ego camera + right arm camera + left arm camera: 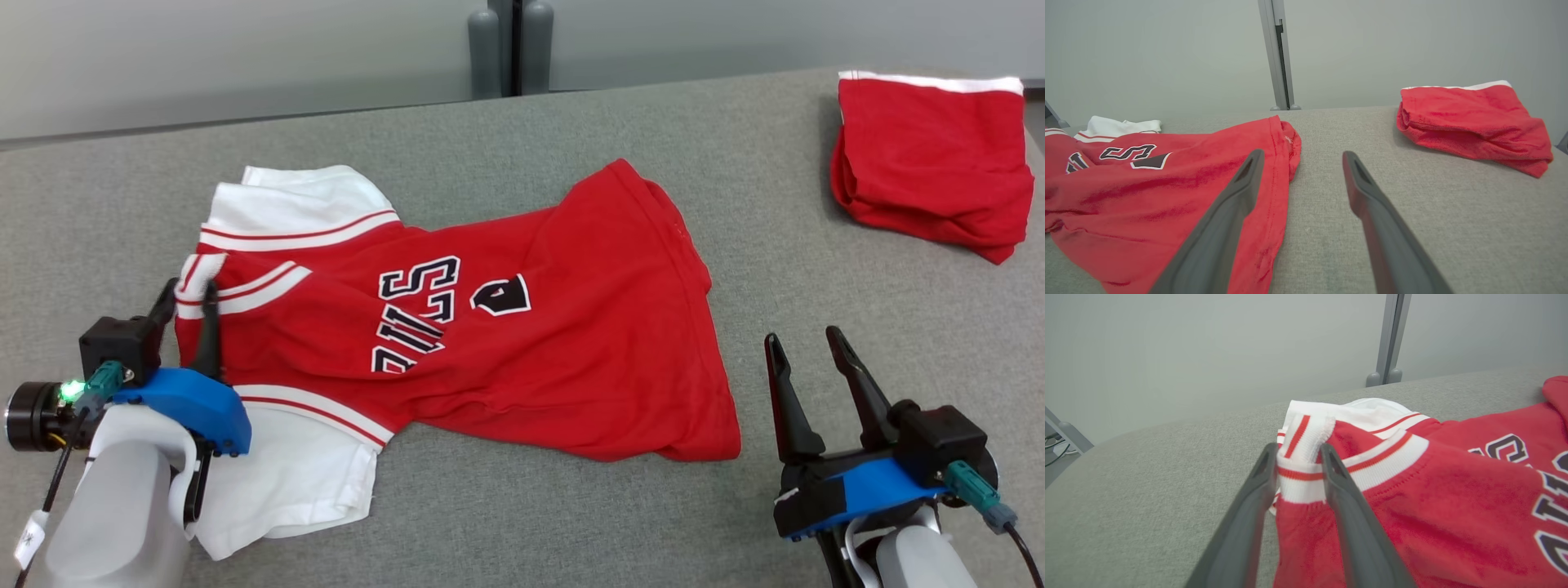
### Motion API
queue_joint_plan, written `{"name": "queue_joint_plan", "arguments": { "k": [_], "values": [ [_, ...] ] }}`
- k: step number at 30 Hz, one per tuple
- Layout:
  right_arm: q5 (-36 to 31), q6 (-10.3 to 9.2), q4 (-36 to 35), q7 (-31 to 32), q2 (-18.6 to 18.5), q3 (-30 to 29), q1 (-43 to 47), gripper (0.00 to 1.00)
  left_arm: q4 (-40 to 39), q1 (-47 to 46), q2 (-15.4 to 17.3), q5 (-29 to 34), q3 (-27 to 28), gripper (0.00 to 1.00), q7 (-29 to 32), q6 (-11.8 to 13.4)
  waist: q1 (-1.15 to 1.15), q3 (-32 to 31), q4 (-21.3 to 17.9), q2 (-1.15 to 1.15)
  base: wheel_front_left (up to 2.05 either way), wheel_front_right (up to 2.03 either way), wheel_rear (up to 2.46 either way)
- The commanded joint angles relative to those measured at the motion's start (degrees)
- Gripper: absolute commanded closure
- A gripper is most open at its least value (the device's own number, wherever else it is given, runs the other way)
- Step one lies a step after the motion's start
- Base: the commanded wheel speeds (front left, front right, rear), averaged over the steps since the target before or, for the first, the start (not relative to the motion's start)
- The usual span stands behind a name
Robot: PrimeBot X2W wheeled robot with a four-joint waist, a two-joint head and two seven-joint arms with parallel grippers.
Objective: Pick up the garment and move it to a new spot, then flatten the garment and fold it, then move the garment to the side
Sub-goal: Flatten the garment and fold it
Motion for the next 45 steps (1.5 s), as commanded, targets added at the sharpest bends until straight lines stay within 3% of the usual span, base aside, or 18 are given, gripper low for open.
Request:
{"name": "queue_joint_plan", "arguments": {
  "k": [1,3,8,12,18,25,45],
  "values": [
    [0.17,0.03,0.33,-0.21,-0.08,-0.24,0.93,0.00,-0.15,1.16,0.05,0.13,0.06,0.00,-0.46,0.07,-0.01,-0.64,0.27,-0.01,0.00,0.00,0.00],
    [0.26,0.03,0.40,-0.21,-0.11,-0.38,1.16,0.00,-0.63,1.86,0.03,0.27,0.25,0.00,-0.59,0.29,-0.01,-1.06,0.44,-0.01,0.00,0.00,0.00],
    [0.47,0.03,0.41,-0.21,-0.12,-1.46,2.81,0.00,-10.50,8.50,-0.87,0.12,4.05,0.00,-0.64,1.31,-0.01,-3.62,2.01,-0.01,0.00,0.00,0.00],
    [0.62,0.03,-0.04,-0.21,-0.08,-2.64,4.79,0.00,-21.06,16.86,-3.29,1.35,8.38,0.00,-0.64,2.85,-0.01,-5.84,4.40,-0.01,0.00,0.00,0.00],
    [0.85,0.03,0.26,-0.21,-0.10,-2.94,7.00,0.00,-28.65,24.90,-7.30,3.46,12.49,0.00,-0.65,3.02,-0.01,-8.09,6.65,-0.01,0.00,0.00,0.00],
    [0.96,0.03,1.08,-0.21,-0.10,-2.64,10.35,0.00,-31.60,32.32,-11.10,5.75,15.05,0.00,-0.66,1.22,-0.01,-11.52,7.71,-0.01,0.00,0.00,0.00],
    [0.47,0.03,3.37,-0.21,-0.10,-2.52,12.89,0.00,-31.99,36.23,-12.85,11.33,16.48,0.00,-0.66,0.60,-0.01,-13.84,7.51,-0.01,0.00,0.00,0.00]
  ]
}}
